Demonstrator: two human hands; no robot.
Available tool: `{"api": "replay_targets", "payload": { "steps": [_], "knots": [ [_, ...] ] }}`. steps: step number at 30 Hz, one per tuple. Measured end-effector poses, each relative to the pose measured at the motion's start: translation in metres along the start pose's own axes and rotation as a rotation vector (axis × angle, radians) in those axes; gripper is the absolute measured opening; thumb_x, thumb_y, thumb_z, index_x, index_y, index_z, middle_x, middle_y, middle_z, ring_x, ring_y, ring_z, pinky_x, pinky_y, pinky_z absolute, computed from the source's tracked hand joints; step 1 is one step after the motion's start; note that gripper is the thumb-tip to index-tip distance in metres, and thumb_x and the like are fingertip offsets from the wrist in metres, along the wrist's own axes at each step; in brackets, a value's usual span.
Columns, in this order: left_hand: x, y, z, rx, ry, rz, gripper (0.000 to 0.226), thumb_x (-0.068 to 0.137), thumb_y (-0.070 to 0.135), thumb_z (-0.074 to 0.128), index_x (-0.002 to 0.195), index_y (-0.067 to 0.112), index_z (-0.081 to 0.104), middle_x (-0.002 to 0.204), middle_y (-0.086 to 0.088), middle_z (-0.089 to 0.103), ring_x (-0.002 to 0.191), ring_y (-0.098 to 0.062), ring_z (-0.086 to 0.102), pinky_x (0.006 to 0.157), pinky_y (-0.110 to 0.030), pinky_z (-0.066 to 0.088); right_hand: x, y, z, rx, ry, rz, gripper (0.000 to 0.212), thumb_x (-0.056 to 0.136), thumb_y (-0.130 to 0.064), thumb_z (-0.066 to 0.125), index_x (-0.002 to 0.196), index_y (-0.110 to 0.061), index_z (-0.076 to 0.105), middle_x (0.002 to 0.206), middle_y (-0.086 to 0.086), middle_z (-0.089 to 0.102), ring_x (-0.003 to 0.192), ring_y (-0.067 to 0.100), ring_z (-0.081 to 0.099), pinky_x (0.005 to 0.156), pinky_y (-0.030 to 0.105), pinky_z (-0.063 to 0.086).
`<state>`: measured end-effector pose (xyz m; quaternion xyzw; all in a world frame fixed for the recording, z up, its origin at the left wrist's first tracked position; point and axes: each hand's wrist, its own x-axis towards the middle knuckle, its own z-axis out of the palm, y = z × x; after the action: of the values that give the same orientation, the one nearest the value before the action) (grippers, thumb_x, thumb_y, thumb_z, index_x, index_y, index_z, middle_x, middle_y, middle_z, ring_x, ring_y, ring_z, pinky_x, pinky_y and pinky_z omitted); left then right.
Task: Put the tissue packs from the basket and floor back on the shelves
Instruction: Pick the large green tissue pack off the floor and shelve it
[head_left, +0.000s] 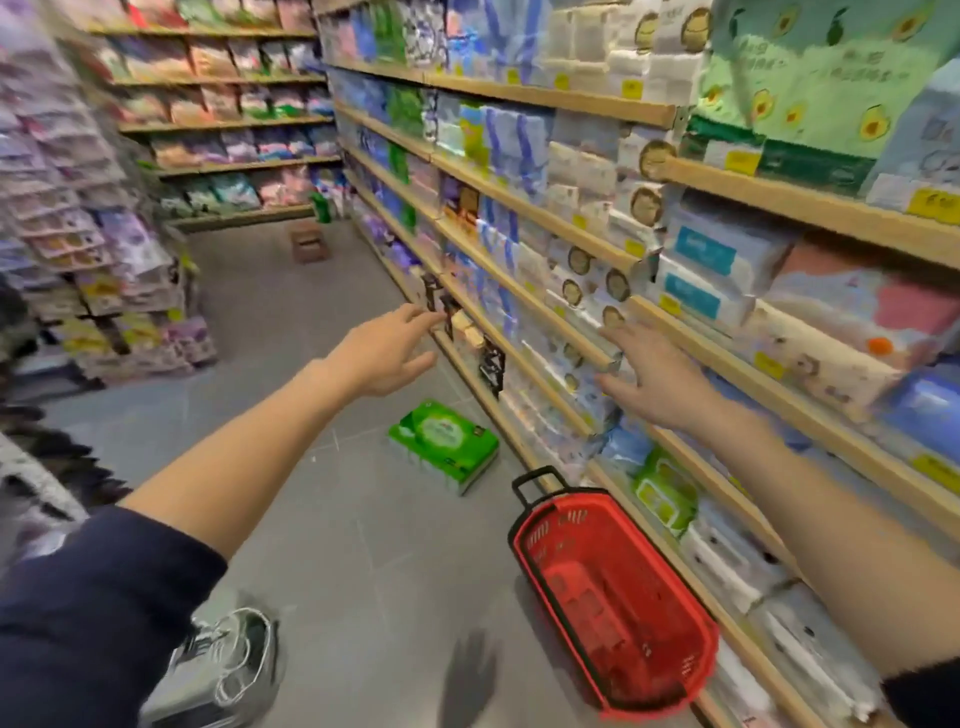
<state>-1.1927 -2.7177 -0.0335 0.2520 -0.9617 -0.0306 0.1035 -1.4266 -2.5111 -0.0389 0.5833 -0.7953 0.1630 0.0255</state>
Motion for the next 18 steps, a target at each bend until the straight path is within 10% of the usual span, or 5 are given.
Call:
{"api": "replay_targets", "payload": {
  "steps": [18],
  "knots": [
    [-0.102, -0.304, 0.035, 0.147, -0.160, -0.258, 0.053, 0.094, 0.036, 0.043, 0.142, 0.016, 0.033, 0.141, -0.012, 0.043, 0.124, -0.030, 0.045, 0.108, -0.042, 0.027, 0.167, -0.196, 0.219, 0.076, -0.214, -0.214, 0.063, 0.086, -0.036, 0.054, 0.139, -0.008, 0.033, 0.142, 0.018, 0.039, 0.131, 0.031, 0.036, 0.110, 0.037, 0.024]
  ]
}}
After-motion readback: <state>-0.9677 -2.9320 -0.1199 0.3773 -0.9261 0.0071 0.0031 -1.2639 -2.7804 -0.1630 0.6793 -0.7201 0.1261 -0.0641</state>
